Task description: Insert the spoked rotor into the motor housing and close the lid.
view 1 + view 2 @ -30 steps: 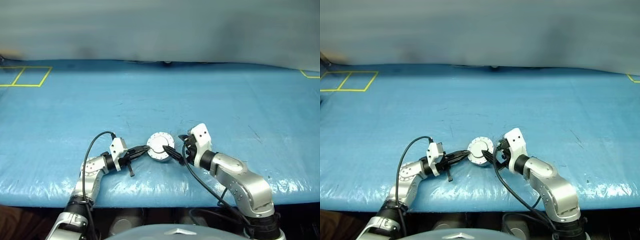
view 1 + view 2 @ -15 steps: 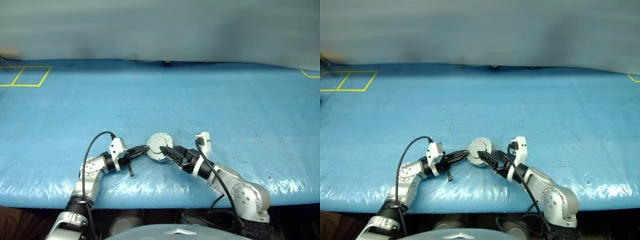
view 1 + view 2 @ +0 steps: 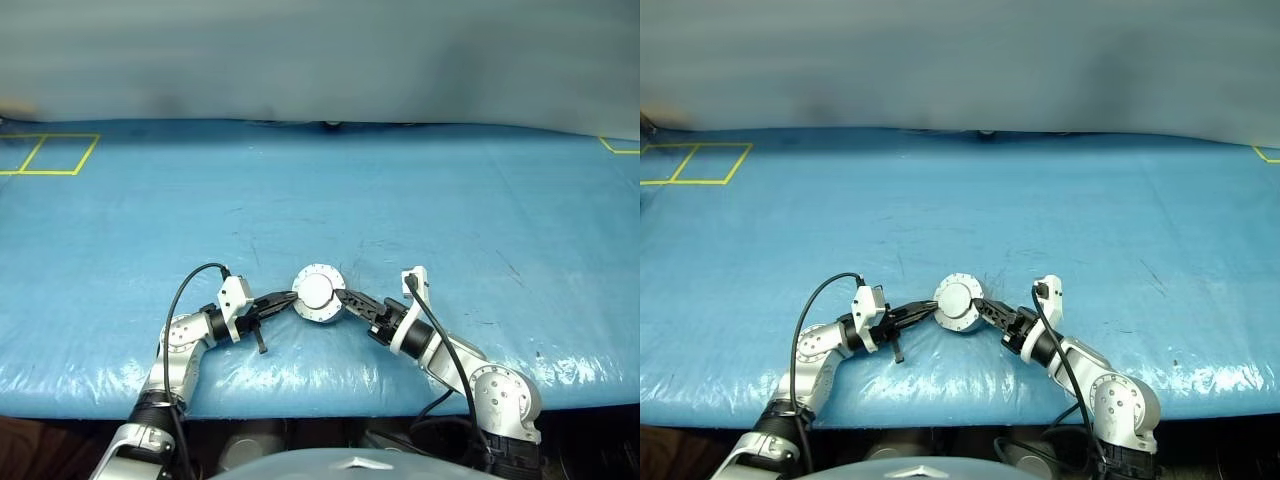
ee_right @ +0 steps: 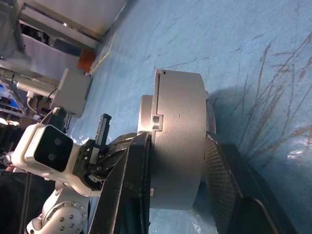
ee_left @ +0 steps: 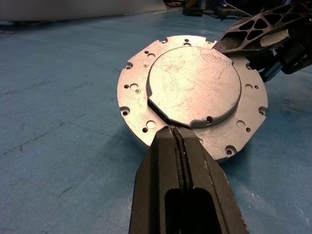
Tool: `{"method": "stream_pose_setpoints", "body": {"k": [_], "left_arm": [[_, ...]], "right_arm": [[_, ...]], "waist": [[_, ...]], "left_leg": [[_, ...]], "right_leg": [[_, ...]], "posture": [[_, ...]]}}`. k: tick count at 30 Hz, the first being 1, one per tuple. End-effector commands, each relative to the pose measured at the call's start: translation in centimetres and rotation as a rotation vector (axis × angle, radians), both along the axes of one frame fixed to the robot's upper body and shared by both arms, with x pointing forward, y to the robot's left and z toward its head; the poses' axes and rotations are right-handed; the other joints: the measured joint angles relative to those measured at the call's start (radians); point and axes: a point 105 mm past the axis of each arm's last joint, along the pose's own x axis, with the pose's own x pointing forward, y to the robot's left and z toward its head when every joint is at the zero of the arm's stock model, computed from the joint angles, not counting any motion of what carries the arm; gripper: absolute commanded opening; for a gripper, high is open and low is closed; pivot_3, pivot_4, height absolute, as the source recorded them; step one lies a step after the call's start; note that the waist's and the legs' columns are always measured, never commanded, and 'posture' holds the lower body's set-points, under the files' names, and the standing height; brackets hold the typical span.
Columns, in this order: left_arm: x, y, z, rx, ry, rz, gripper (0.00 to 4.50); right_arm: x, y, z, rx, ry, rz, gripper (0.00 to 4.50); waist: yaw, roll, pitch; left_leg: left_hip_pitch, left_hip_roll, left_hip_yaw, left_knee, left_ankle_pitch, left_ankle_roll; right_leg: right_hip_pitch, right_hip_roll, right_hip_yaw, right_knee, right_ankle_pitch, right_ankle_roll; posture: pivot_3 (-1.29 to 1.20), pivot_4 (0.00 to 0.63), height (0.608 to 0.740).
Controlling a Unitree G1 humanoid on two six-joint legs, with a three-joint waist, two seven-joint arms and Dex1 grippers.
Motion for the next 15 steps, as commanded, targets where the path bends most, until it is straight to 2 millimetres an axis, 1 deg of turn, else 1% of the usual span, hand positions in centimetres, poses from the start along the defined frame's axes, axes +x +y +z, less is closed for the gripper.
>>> {"method": "stream_pose_setpoints", "body": {"k": [1, 3, 7, 12, 15], "left_arm": [[0.6, -0.1, 0.2, -0.126, 0.125, 0.072, 0.00], [1.0, 0.0, 1.0, -0.230, 0.198, 0.096, 0.00], [1.0, 0.1, 2.8, -0.394, 0.325, 0.080, 0.00], [1.4, 0.5, 3.5, -0.456, 0.373, 0.145, 0.00], [1.8, 0.8, 3.8, -0.508, 0.384, 0.195, 0.63]], "right_arm": [[-0.1, 0.8, 0.3, 0.035, 0.001, 0.015, 1.16], [0.1, 0.5, 0.8, 0.076, -0.007, -0.011, 1.16], [0.8, 0.1, 2.5, 0.180, -0.037, -0.073, 1.16], [1.7, -0.6, 4.6, 0.290, -0.078, -0.133, 1.16], [2.3, -0.9, 5.5, 0.340, -0.090, -0.168, 1.16]], "waist": [[-0.003, 0.000, 0.000], [-0.008, 0.000, 0.000], [-0.021, 0.001, 0.003], [-0.026, 0.002, 0.003], [-0.030, 0.002, 0.004]], "left_leg": [[0.000, 0.000, 0.000, 0.000, 0.000, 0.000], [0.000, 0.000, 0.000, 0.000, 0.000, 0.000], [-0.001, 0.000, 0.000, 0.000, 0.000, 0.000], [-0.004, 0.000, 0.001, 0.000, 0.002, -0.003], [-0.007, 0.000, 0.003, 0.001, 0.003, -0.005]], "right_leg": [[0.000, 0.000, 0.000, 0.000, 0.000, 0.000], [0.000, 0.000, 0.000, 0.001, 0.000, 0.000], [-0.002, 0.000, 0.000, 0.002, 0.000, 0.000], [-0.003, 0.000, 0.001, 0.003, 0.000, -0.001], [-0.005, 0.000, 0.003, 0.006, 0.000, -0.001]], "posture": [[0.00, 0.150, 0.740], [0.00, 0.150, 0.740], [0.00, 0.150, 0.740], [0.00, 0.150, 0.740], [0.00, 0.150, 0.740]]}}
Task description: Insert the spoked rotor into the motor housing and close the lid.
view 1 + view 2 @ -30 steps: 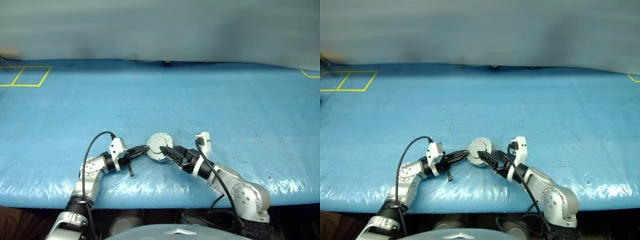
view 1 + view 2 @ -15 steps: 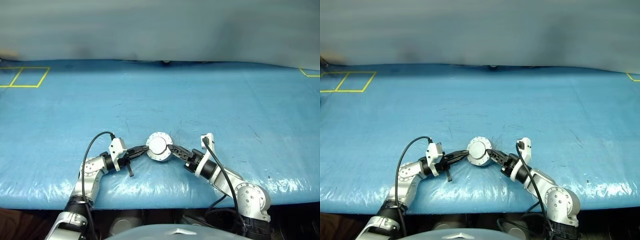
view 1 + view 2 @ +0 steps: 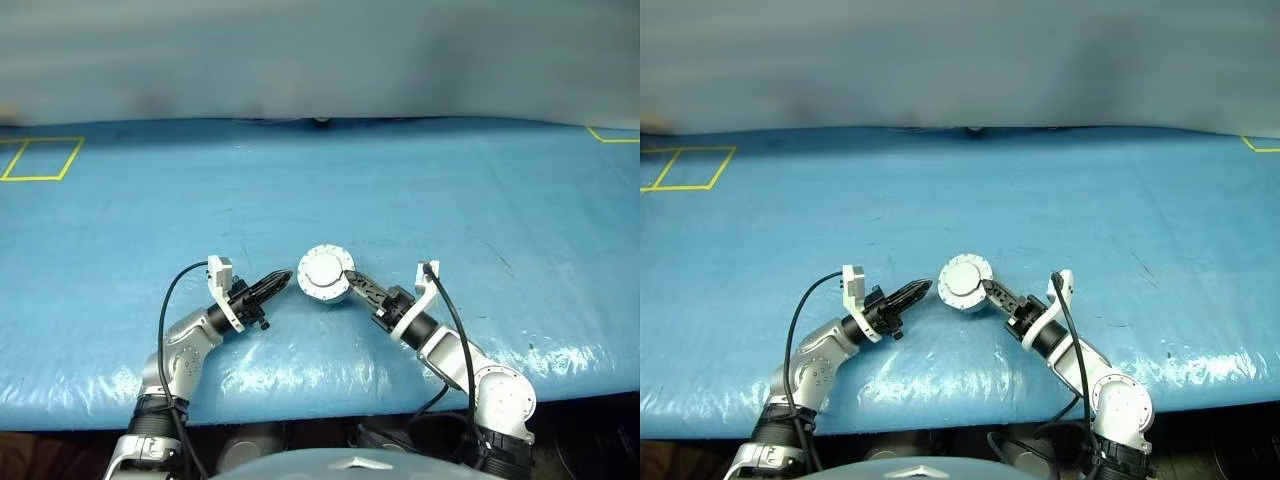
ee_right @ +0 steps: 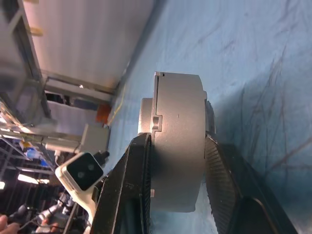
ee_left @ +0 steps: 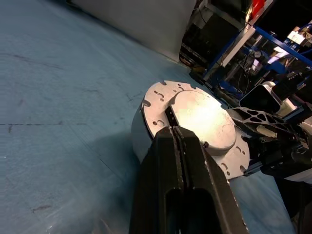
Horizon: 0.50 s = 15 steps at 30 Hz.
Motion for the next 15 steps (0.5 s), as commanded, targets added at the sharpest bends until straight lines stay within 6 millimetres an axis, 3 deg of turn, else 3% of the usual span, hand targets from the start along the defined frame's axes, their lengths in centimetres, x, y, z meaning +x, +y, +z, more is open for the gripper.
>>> {"method": "stream_pose_setpoints", "body": {"k": [1, 11, 15], "left_arm": [[0.4, 0.4, 1.2, -0.076, 0.000, 0.058, 0.94], [0.3, -0.3, 2.5, -0.369, 0.160, 0.028, 4.30], [-0.2, -1.1, 3.3, -0.503, 0.250, -0.063, 4.47]], "right_arm": [[0.6, -0.1, 3.6, 0.124, -0.120, -0.025, 1.16], [1.3, 0.2, 6.3, 0.230, -0.166, -0.041, 1.16], [1.1, 1.1, 6.3, 0.216, -0.161, 0.006, 1.16]], "waist": [[-0.001, 0.000, 0.000], [-0.014, 0.000, 0.000], [-0.014, 0.000, 0.000]], "left_leg": [[-0.001, 0.000, 0.000, 0.000, 0.000, 0.000], [-0.006, 0.000, 0.005, 0.002, 0.000, -0.001], [-0.006, 0.000, 0.006, 0.003, 0.000, -0.001]], "right_leg": [[-0.001, 0.000, 0.000, 0.001, 0.000, 0.000], [-0.009, 0.001, 0.005, 0.006, 0.000, 0.000], [-0.009, 0.001, 0.006, 0.007, 0.000, 0.000]], "posture": [[0.00, 0.150, 0.740], [0.00, 0.150, 0.740], [0.00, 0.150, 0.740]]}}
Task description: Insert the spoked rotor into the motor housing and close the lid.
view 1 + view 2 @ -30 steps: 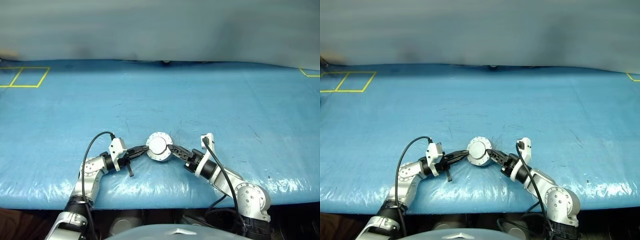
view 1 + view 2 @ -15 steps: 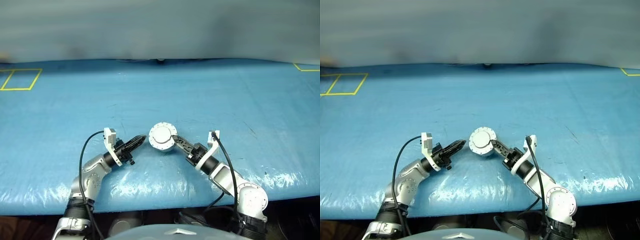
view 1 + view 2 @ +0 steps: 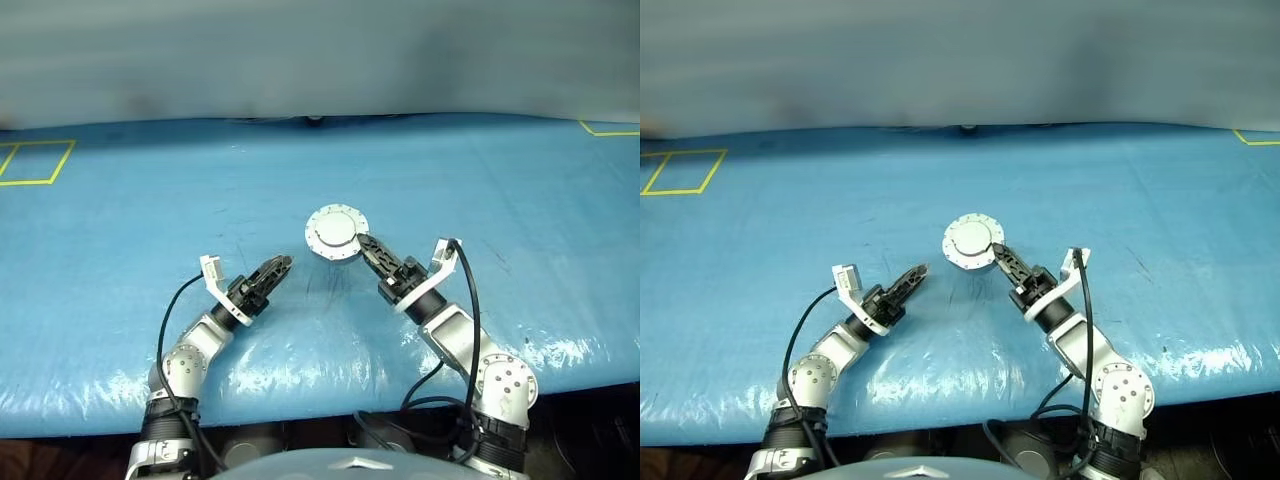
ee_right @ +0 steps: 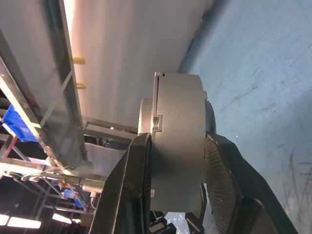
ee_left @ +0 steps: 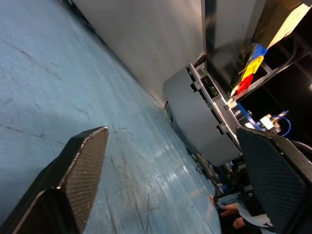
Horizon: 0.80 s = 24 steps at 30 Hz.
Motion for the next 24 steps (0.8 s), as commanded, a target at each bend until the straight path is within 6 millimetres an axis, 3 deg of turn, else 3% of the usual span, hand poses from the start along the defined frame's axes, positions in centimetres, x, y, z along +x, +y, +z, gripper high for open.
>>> {"method": "stream_pose_setpoints", "body": {"k": [1, 10, 18, 21, 24], "left_arm": [[-0.3, -0.5, 1.8, -0.126, 0.015, -0.078, 4.47], [0.2, -1.9, 2.6, -0.201, 0.076, -0.156, 4.47], [0.3, -3.4, 2.1, -0.202, 0.102, -0.180, 4.47], [0.7, -2.9, 2.2, -0.246, 0.106, -0.117, 3.91], [0.8, -2.5, 2.1, -0.254, 0.111, -0.087, 2.94]], "right_arm": [[-0.5, 1.4, 2.5, 0.043, -0.100, 0.075, 1.16], [-1.7, 3.9, 1.6, -0.026, -0.094, 0.216, 1.16], [-2.4, 5.1, 1.0, -0.054, -0.087, 0.272, 1.16], [-1.3, 3.8, 0.9, -0.043, -0.070, 0.197, 1.16], [-0.7, 3.0, 0.9, -0.024, -0.055, 0.148, 1.16]], "waist": [[0.000, 0.000, 0.000], [0.002, 0.000, 0.000], [0.003, 0.000, 0.000], [0.004, 0.000, 0.000], [0.003, 0.000, 0.000]], "left_leg": [[0.000, 0.000, 0.000, 0.000, 0.000, 0.000], [0.000, 0.000, 0.001, 0.009, -0.001, 0.001], [0.000, 0.001, 0.003, 0.014, -0.001, 0.002], [0.000, 0.001, 0.004, 0.014, -0.001, 0.002], [-0.001, 0.001, 0.005, 0.014, -0.002, 0.002]], "right_leg": [[0.000, 0.000, 0.000, 0.000, 0.000, 0.000], [0.001, 0.001, 0.001, 0.003, 0.000, 0.000], [0.002, 0.001, 0.002, 0.003, 0.002, 0.001], [0.002, 0.001, 0.002, 0.003, 0.002, 0.001], [0.002, 0.001, 0.003, 0.003, 0.002, 0.001]], "posture": [[0.00, 0.150, 0.740], [0.00, 0.150, 0.740], [0.00, 0.150, 0.740], [0.00, 0.150, 0.740], [0.00, 0.150, 0.740]]}}
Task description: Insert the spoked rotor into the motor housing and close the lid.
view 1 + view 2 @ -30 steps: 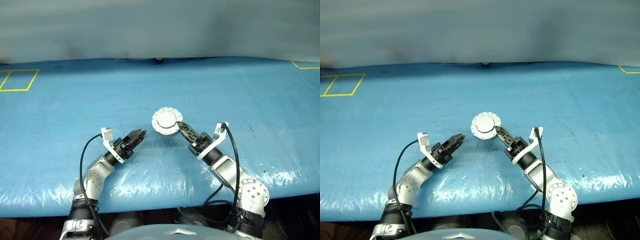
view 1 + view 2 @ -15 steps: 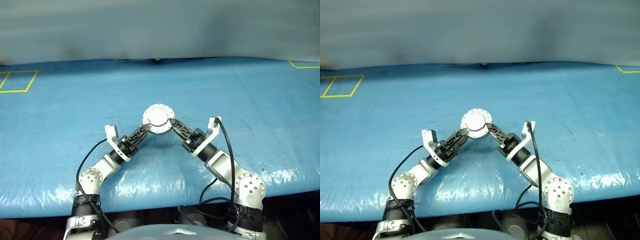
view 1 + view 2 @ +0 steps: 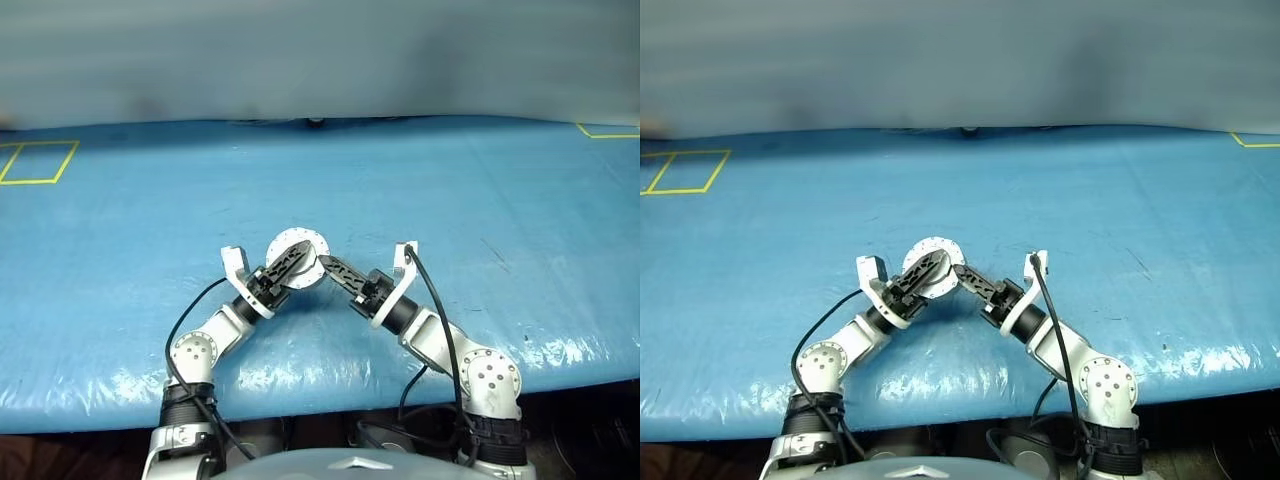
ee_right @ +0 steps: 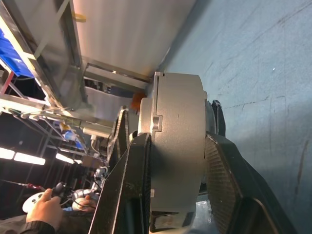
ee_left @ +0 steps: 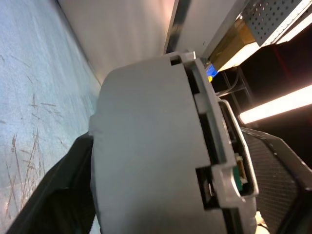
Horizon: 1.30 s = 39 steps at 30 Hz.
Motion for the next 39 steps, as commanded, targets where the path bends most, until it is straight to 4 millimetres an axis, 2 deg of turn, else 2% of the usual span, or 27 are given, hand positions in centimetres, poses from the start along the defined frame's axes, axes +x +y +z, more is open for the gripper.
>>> {"method": "stream_pose_setpoints", "body": {"k": [1, 10, 15, 20, 23, 27, 30, 35, 39], "left_arm": [[0.4, 0.7, 0.7, -0.023, -0.017, 0.042, 2.74], [0.8, 0.7, 0.6, -0.008, 0.010, 0.081, 2.72], [2.9, 1.5, 2.0, 0.021, -0.036, 0.247, 2.72], [5.9, 2.7, 2.7, 0.109, -0.037, 0.453, 2.72], [7.7, 3.9, 3.4, 0.149, -0.037, 0.610, 2.72], [10.0, 4.6, 2.7, 0.291, 0.001, 0.754, 2.72], [10.8, 5.0, 1.9, 0.393, 0.010, 0.844, 2.72], [11.3, 6.9, 0.3, 0.533, 0.059, 0.987, 2.72], [11.5, 7.6, -0.3, 0.570, 0.085, 1.039, 2.72]], "right_arm": [[1.0, -0.9, 2.0, 0.084, -0.056, -0.064, 1.16], [1.5, -0.9, 2.0, 0.061, -0.068, -0.085, 1.16], [3.1, -3.0, 1.3, -0.022, -0.058, -0.255, 2.75], [4.0, -5.3, 0.6, -0.078, -0.046, -0.392, 2.75], [3.7, -5.8, 0.5, -0.094, -0.053, -0.414, 2.75], [3.1, -6.1, 0.1, -0.109, -0.045, -0.428, 2.75], [3.0, -6.3, -0.3, -0.122, -0.033, -0.446, 2.75], [2.7, -7.2, -0.6, -0.136, -0.028, -0.478, 2.75], [2.5, -7.6, -1.1, -0.144, -0.010, -0.491, 2.75]], "waist": [[0.000, 0.000, 0.000], [0.000, 0.000, 0.000], [0.000, 0.000, 0.000], [0.010, -0.001, 0.000], [0.015, -0.001, 0.000], [0.023, -0.001, 0.000], [0.022, -0.002, 0.000], [0.022, -0.002, 0.000], [0.021, -0.002, 0.000]], "left_leg": [[0.000, 0.000, 0.000, 0.000, 0.000, 0.000], [0.000, 0.000, 0.003, 0.000, 0.000, 0.001], [0.000, 0.001, 0.005, 0.000, 0.000, 0.001], [0.000, 0.001, 0.006, 0.002, 0.000, 0.000], [0.000, 0.001, 0.007, 0.002, 0.000, 0.000], [-0.001, 0.001, 0.007, 0.002, 0.000, 0.001], [-0.001, 0.001, 0.008, 0.002, -0.001, 0.001], [-0.001, 0.001, 0.009, 0.002, -0.001, 0.001], [-0.001, 0.001, 0.009, 0.002, -0.001, 0.001]], "right_leg": [[0.000, 0.000, 0.000, 0.000, 0.000, 0.000], [0.000, 0.000, 0.002, 0.001, 0.001, 0.001], [-0.001, 0.001, 0.004, 0.001, 0.002, 0.001], [-0.001, 0.001, 0.004, 0.000, 0.004, 0.001], [-0.001, 0.001, 0.005, 0.000, 0.005, 0.001], [-0.002, 0.001, 0.005, 0.000, 0.006, 0.001], [-0.002, 0.001, 0.006, 0.000, 0.006, 0.002], [-0.002, 0.002, 0.006, 0.000, 0.006, 0.002], [-0.002, 0.002, 0.006, 0.000, 0.007, 0.002]], "posture": [[0.00, 0.150, 0.740], [0.00, 0.150, 0.740], [0.00, 0.150, 0.740], [0.00, 0.150, 0.740], [0.00, 0.150, 0.740], [0.00, 0.150, 0.740], [0.00, 0.150, 0.740], [0.00, 0.150, 0.740], [0.00, 0.150, 0.740]]}}
